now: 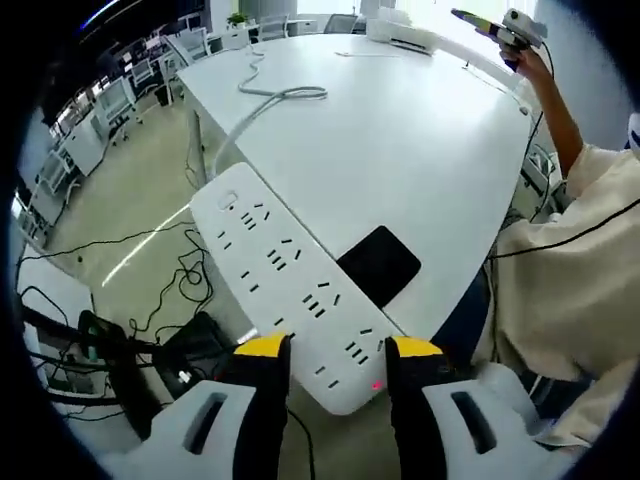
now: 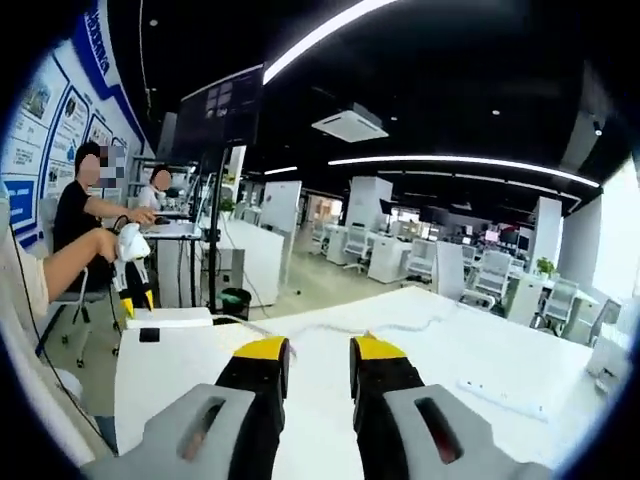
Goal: Pick up the power strip scattered on the table, fix it on the side mounting bracket of the table, and press the switch
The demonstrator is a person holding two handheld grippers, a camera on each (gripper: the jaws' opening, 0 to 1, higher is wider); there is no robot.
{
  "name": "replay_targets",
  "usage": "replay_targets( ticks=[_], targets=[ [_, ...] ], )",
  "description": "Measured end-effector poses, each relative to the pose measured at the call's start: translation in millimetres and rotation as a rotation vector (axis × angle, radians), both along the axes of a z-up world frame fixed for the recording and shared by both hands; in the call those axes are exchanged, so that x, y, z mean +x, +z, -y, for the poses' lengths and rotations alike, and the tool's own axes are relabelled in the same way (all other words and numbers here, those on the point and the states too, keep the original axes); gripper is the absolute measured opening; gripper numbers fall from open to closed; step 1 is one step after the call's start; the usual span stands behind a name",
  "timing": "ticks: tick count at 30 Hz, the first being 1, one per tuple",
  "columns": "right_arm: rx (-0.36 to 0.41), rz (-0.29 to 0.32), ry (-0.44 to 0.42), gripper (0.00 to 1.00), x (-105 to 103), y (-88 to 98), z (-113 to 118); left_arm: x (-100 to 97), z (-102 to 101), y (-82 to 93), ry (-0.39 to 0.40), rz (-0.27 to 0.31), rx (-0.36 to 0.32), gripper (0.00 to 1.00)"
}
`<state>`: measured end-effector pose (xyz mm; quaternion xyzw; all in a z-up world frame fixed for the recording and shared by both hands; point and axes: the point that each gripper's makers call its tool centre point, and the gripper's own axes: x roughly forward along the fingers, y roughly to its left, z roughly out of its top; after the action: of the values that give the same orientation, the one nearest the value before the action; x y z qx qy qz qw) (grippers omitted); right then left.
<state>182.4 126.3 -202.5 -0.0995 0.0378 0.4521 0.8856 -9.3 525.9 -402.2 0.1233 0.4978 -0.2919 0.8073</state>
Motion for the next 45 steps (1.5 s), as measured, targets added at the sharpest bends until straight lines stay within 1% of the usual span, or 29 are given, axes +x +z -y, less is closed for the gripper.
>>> replay_targets(
  ticks=[3, 5, 7, 12, 15, 18, 23, 26, 28, 31, 34, 36, 39, 42, 45],
  targets=[
    [0.007, -0.006, -0.023, 0.21, 1, -3.2, 12, -0.9, 0, 0.8, 0.011, 0.021, -0.011, 0.42],
    [0.014, -0.009, -0.041, 0.21, 2, -5.6, 21, -0.6, 0, 1.3, 0.004, 0.038, -0.021, 0.42],
    [0.018, -0.011, -0.057, 0.21, 1, -7.7, 30, -0.2, -1, 1.3, 0.018, 0.039, -0.029, 0.42],
    [0.014, -0.022, -0.1, 0.21, 0, -14.9, 52, 0.6, -1, 2.5, 0.017, 0.065, -0.026, 0.43],
    [0.019, -0.03, -0.114, 0.22, -2, -17.3, 60, 4.5, 0, 5.5, 0.004, 0.109, -0.027, 0.44],
    [0.025, -0.032, -0.134, 0.22, -5, -19.4, 69, 10.4, 5, 13.9, 0.001, 0.159, -0.064, 0.45],
    [0.035, -0.031, -0.155, 0.23, -9, -19.1, 81, 21.4, 9, 26.9, 0.013, 0.243, -0.091, 0.45],
    [0.048, -0.029, -0.175, 0.24, -11, -18.3, 89, 32.1, 16, 40.2, 0.009, 0.327, -0.115, 0.45],
    [0.054, -0.03, -0.187, 0.24, -12, -18.8, 94, 37.6, 20, 47.6, 0.015, 0.364, -0.131, 0.46],
    [0.066, -0.03, -0.207, 0.25, -15, -19.7, 101, 47.4, 37, 63.0, -0.005, 0.443, -0.185, 0.47],
    [0.076, -0.029, -0.226, 0.25, -19, -20.8, 109, 51.5, 53, 73.2, -0.032, 0.481, -0.234, 0.47],
    [0.079, -0.029, -0.231, 0.25, -20, -21.1, 111, 53.3, 60, 76.7, -0.049, 0.494, -0.242, 0.47],
    [0.088, -0.028, -0.25, 0.25, -23, -21.1, 122, 56.6, 83, 85.8, -0.108, 0.523, -0.255, 0.48],
    [0.086, -0.034, -0.26, 0.26, -25, -22.6, 130, 61.1, 102, 100.7, -0.136, 0.566, -0.279, 0.48],
    [0.082, -0.033, -0.273, 0.26, -28, -23.9, 138, 65.0, 113, 113.6, -0.142, 0.601, -0.289, 0.48]
  ],
)
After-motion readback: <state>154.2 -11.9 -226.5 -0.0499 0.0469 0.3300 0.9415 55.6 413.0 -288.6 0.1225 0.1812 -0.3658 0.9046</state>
